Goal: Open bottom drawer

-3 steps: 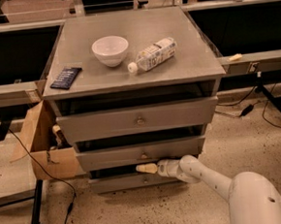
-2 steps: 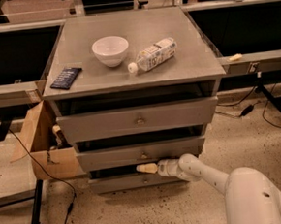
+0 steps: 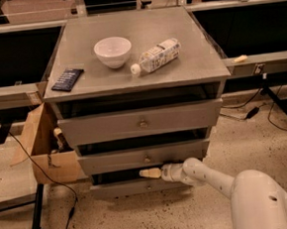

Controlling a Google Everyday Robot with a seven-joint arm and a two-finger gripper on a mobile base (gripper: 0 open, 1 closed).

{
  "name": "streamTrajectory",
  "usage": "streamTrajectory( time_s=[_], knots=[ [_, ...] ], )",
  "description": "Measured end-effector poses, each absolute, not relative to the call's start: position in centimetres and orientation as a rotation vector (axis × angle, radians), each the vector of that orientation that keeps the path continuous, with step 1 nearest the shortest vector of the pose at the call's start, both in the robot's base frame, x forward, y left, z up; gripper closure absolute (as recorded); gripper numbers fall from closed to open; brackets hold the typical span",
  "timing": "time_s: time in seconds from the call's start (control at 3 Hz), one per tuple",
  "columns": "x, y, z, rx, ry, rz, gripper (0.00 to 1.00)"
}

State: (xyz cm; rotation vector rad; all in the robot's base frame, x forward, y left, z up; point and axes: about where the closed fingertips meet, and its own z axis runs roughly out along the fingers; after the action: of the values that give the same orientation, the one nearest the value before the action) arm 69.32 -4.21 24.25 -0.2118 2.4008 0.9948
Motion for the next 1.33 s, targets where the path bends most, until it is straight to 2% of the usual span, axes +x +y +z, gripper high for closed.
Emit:
streamTrajectory(
  time_s=[1.33],
  knots=[
    [68.06,-3.86,23.81,-0.222,2.479,1.014,0.0]
  ],
)
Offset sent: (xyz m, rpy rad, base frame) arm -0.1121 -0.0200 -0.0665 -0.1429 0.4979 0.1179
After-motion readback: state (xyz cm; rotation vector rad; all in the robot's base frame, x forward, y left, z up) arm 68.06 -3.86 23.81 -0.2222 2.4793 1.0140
